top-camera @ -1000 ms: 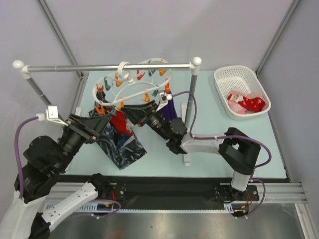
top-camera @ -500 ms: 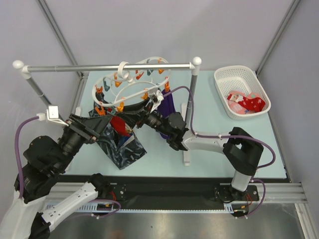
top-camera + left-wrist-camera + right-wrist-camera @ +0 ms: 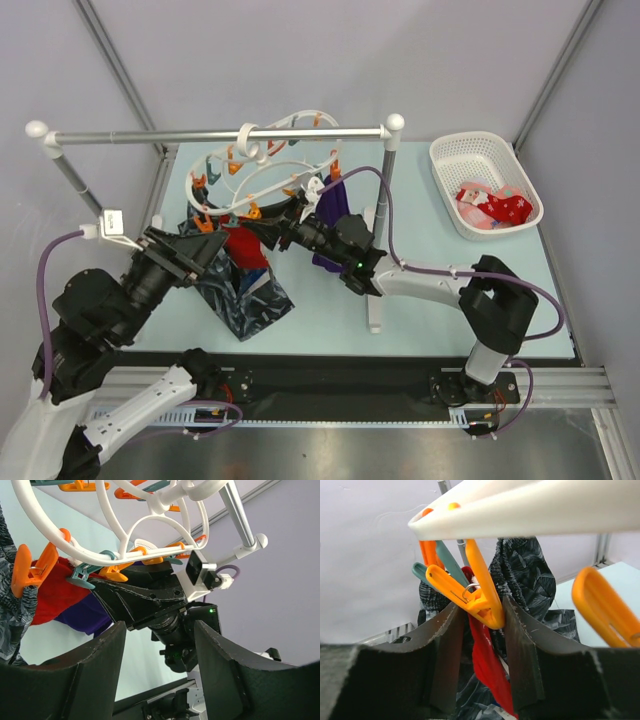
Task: Clip the socks to the hanger
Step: Open the clamp at the hanger.
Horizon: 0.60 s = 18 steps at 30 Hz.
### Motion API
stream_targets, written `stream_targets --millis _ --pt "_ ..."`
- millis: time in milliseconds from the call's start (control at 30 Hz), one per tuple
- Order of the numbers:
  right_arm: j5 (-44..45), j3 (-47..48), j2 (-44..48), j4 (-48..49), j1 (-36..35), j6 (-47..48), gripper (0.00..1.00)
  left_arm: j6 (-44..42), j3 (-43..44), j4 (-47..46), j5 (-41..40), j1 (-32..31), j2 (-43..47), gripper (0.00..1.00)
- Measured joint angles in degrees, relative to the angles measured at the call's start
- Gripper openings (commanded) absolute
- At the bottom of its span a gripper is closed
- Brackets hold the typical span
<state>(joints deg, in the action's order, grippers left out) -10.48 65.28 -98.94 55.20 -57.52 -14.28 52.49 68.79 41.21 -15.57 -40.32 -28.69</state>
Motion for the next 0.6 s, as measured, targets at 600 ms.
stream_targets --millis 600 --pt "5.2 0.1 6.2 -10.6 -2.8 10.6 0.05 4.8 -1.5 -1.3 2.8 0.0 -4.8 0.6"
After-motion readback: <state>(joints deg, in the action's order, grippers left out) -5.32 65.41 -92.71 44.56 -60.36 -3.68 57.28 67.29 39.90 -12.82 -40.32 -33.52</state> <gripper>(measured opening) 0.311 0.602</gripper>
